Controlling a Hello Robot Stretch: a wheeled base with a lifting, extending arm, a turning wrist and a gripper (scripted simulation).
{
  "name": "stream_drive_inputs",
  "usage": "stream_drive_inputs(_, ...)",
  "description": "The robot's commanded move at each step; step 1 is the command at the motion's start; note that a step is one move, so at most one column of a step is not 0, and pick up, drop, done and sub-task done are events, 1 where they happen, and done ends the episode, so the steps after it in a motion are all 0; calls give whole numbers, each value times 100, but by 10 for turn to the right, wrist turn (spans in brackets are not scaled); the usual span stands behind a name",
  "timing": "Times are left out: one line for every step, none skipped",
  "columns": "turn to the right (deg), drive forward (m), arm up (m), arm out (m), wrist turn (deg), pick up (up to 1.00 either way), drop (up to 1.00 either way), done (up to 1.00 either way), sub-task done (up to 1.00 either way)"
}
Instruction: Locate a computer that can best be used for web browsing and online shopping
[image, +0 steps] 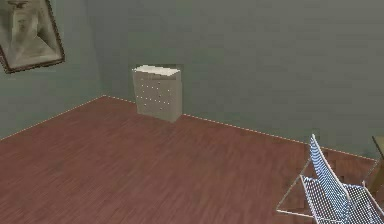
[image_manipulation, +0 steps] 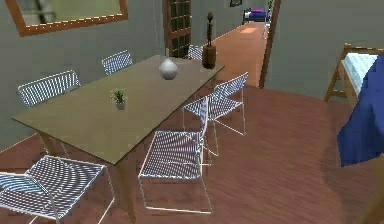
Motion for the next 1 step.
stream_drive_inputs(0,30,0,0,0,0,0,0,0)
